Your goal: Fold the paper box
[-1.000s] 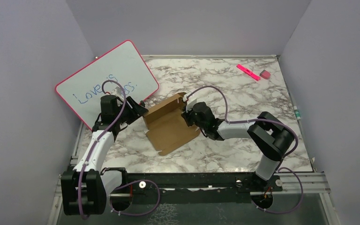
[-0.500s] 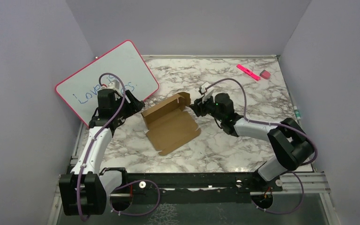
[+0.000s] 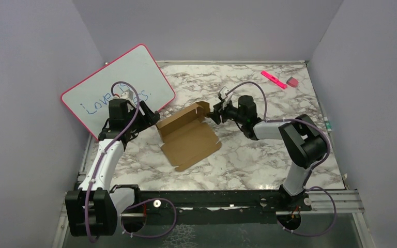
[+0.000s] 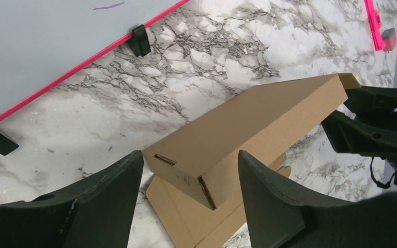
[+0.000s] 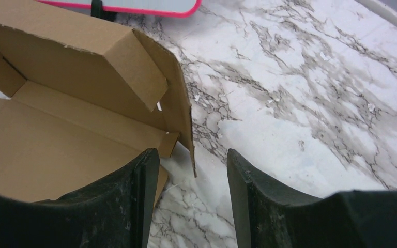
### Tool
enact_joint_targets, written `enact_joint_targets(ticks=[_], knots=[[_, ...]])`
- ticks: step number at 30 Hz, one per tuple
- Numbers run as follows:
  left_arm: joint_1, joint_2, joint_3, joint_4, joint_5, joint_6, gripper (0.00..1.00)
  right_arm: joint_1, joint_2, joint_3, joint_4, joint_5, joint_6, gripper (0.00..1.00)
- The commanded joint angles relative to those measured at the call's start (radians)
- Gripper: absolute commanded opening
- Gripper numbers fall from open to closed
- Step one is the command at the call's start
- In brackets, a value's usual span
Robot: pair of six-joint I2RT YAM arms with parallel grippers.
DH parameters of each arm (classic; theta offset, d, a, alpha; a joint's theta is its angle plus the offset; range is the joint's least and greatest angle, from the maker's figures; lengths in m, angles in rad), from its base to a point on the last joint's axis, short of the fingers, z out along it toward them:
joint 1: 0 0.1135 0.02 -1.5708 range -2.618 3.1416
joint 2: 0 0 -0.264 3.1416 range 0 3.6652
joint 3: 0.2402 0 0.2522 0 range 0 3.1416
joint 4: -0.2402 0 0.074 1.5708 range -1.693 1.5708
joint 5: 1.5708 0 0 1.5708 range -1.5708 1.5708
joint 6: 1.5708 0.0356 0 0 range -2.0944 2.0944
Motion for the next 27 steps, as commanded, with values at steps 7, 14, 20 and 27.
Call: enact_joint_targets(ticks=[7, 14, 20, 27], knots=[[-0.005, 0.010, -0.035, 0.015, 0.055, 0.002, 0.67, -0.001, 0.097, 0.100, 0.073, -0.083, -0.029, 0.36], [-0.009, 0.016, -0.049, 0.043, 0.091, -0.025, 0.65, 0.006, 0.051, 0.071, 0.017, -0.074, 0.026, 0.06], [-0.035, 0.005, -0.063, 0.075, 0.107, -0.064, 0.62, 0.054, -0.002, 0.033, -0.009, 0.100, 0.058, 0.01], [-0.090, -0.009, -0.081, 0.109, 0.088, -0.108, 0.61, 0.124, -0.038, 0.047, -0.096, 0.277, 0.094, 0.01]])
